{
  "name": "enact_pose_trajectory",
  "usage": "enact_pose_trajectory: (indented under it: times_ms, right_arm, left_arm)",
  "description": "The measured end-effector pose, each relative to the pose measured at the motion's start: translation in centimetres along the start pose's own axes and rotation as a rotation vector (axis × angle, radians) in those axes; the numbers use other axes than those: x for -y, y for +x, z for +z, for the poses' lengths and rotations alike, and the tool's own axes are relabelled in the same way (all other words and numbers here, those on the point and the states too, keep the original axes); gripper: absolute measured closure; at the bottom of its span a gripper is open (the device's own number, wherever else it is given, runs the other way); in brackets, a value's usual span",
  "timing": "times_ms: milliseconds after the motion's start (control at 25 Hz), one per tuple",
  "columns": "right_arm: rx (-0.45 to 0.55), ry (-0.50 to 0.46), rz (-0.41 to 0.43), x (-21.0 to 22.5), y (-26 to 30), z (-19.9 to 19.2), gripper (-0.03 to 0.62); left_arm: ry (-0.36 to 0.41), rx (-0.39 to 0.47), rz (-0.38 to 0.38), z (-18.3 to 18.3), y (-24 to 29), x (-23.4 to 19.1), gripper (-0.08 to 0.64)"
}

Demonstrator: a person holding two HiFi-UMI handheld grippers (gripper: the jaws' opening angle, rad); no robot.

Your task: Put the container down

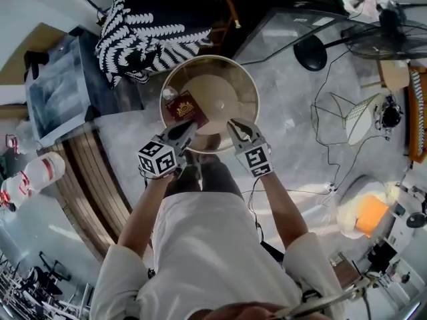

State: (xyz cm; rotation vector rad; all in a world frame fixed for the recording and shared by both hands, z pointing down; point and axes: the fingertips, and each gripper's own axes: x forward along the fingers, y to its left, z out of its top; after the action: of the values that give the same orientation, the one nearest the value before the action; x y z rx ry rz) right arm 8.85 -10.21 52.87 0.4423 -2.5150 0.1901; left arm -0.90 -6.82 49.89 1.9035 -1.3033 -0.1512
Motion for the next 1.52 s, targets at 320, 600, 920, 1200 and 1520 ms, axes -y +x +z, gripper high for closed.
enact_pose_trajectory:
  times_ms: [320,600,920,1200,1520]
  right_arm:
    - [0.037,0.025,-0.074,-3.9,-4.9,3.3,0.592]
    - [0.083,0.056,-0.092,-8.5,-8.8,5.4,0.597]
    - [0.123,0.049,-0.177,-10.1,-13.8,6.7,0.597]
    - [0.13,0.048,-0.245,-8.1,-17.3,6.6,0.597]
    - [0.182,0.086,-0.279,-4.0,-22.4,6.7,0.597]
  left_arm:
    - [0.062,-0.004,-0.024,0.0,-5.5,2.7,0.538]
    - [0.195,-0.011,-0.023,0.0,-10.1,4.7,0.538]
    - [0.247,0.042,-0.034,0.8,-13.3,7.6,0.538]
    - [0.278,0.08,-0.013,1.6,-13.5,9.8,0.538]
    - [0.303,0.113,0.01,2.3,-12.5,12.7,0.538]
